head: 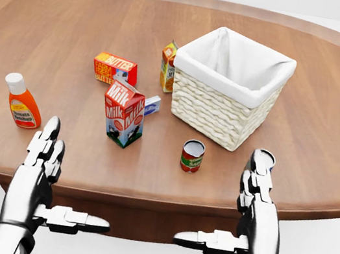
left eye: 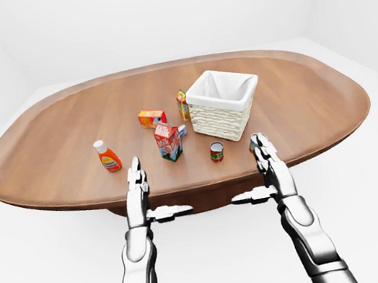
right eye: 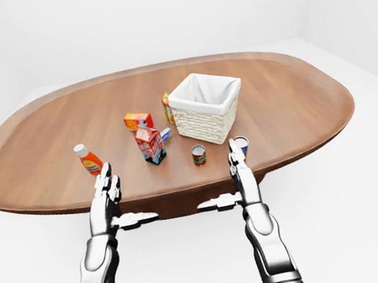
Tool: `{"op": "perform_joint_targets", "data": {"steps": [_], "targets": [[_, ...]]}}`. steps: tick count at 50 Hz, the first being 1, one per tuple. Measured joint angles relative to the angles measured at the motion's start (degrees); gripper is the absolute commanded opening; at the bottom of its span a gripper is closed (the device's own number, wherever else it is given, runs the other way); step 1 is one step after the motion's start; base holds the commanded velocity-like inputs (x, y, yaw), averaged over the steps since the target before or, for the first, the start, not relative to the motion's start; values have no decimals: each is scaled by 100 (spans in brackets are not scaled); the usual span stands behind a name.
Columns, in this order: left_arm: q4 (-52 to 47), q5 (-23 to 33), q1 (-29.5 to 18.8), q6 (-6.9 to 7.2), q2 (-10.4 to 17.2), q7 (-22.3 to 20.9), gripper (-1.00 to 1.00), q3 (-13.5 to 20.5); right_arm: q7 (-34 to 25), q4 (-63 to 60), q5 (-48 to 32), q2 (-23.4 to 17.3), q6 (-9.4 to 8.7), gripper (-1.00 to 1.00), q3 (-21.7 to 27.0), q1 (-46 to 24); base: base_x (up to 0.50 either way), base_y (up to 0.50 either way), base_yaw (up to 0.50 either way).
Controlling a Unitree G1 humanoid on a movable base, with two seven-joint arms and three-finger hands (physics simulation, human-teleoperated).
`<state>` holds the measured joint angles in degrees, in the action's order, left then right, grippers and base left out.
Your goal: Pick up the alphabet soup, and put it in the basket.
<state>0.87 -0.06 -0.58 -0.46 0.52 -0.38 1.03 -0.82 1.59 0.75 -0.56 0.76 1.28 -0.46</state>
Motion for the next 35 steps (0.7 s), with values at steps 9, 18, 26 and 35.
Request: {"op": "perform_joint_targets", "data": {"steps": [9,18,26,35], "targets": [[66,17,-71,-53,56,9,100,107,-70,60,21,-56,24,100,88,7,0,0,0],[-281,-43,-85,164,83,66,100,206,-81,-268,-72,-79,-84,100,106,92,0,0,0],[-1260,-265,-116,546,138,192,100,418,-98,-1270,-186,-81,-576,100,140,229,0,0,0],[-2399,-516,-259,546,265,387,100,811,-127,-2231,-238,-83,-576,100,233,286,0,0,0]]}}
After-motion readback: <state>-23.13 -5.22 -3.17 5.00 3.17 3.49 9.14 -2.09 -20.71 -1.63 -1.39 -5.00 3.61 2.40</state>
